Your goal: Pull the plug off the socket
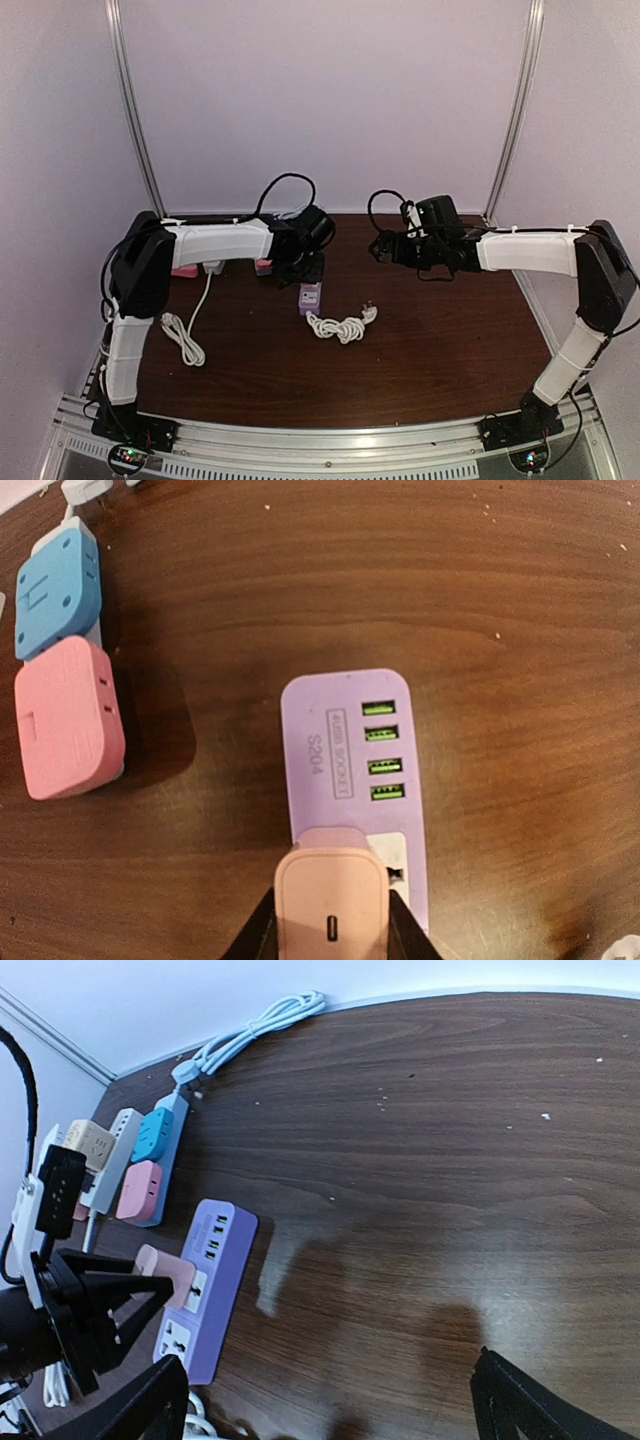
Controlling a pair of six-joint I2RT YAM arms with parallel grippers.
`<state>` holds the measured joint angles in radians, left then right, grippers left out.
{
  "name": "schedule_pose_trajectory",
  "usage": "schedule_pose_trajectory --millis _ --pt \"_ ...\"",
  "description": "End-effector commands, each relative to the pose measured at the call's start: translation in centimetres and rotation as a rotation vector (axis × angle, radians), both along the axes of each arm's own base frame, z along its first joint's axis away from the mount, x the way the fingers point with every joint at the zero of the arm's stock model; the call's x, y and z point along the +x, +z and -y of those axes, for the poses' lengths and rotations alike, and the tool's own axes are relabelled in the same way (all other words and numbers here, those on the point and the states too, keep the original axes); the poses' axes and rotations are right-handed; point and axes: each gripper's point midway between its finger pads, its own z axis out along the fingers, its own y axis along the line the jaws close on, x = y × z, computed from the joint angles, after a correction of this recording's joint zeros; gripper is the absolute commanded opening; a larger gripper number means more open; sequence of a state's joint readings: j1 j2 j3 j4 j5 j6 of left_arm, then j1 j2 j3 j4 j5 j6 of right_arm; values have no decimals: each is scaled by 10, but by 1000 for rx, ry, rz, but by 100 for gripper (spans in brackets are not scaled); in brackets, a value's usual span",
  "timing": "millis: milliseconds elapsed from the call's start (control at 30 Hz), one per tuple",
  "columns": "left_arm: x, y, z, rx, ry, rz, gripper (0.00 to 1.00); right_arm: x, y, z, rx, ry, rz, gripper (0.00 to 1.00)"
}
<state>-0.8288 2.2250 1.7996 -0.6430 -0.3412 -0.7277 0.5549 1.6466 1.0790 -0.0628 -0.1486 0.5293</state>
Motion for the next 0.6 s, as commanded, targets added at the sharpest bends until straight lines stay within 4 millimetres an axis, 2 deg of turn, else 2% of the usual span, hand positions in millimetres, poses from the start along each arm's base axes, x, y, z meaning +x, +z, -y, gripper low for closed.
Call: schedule_pose_trajectory --millis 0,233,367,567 --pt "-11 17 9 -150 -36 -6 21 4 0 -39 192 114 -48 100" --pt "-24 15 -2 -332 -34 -41 22 5 -26 -78 258 204 -152 100" --pt "-29 3 -17 -423 -18 -80 22 0 -39 -99 263 243 -193 98" --pt "-34 -7 -28 -547 -15 -124 22 -7 -53 -128 292 290 -245 92"
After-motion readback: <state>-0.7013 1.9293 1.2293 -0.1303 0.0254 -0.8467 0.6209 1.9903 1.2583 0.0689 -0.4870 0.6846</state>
